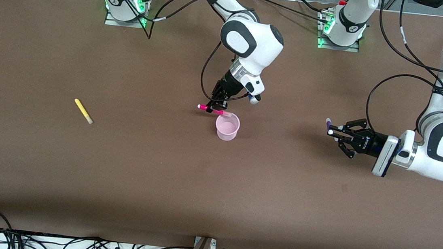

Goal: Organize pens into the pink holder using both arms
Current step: 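Carry the pink marker over the pink cup with the right gripper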

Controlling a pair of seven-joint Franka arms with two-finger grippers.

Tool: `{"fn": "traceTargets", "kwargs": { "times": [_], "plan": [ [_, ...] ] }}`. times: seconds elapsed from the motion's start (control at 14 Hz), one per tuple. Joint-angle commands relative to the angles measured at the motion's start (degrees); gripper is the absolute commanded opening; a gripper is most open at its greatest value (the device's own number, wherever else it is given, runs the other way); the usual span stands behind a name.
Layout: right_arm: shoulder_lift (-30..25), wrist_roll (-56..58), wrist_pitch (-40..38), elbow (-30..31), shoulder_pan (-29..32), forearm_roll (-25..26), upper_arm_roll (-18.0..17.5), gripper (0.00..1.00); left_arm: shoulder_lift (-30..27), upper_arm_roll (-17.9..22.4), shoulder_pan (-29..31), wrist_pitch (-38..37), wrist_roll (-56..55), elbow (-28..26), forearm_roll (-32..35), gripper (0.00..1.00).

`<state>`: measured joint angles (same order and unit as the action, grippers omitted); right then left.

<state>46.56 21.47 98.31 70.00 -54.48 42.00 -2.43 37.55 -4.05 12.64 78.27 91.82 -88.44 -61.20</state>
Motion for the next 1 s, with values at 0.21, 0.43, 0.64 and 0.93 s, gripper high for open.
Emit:
{"fn": "traceTargets", "kwargs": {
  "times": [0.21, 0.43, 0.64, 0.93],
  "plan": [
    [3.63, -4.24, 0.38, -3.55, -1.59, 1.94, 1.02, 0.00, 0.42, -0.69, 0.01, -1.71, 10.20, 1.61, -5.76, 0.00],
    [3.63, -4.25, 0.48, -3.47, -1.68, 2.03, 1.02, 0.00, 0.42, -1.40, 0.10, -1.71, 13.29, 4.41, -5.86, 0.00],
    [3.89, -4.33, 0.56, -3.55, -1.77, 2.56, 1.02, 0.00, 0.42, -2.27, 0.28, -1.71, 13.47, 6.62, -8.57, 0.00],
    [3.89, -4.42, 0.74, -3.55, -1.94, 2.56, 1.02, 0.00, 0.51, -2.89, 0.10, -1.54, 13.29, 8.02, -11.74, 0.00]
  ]
}}
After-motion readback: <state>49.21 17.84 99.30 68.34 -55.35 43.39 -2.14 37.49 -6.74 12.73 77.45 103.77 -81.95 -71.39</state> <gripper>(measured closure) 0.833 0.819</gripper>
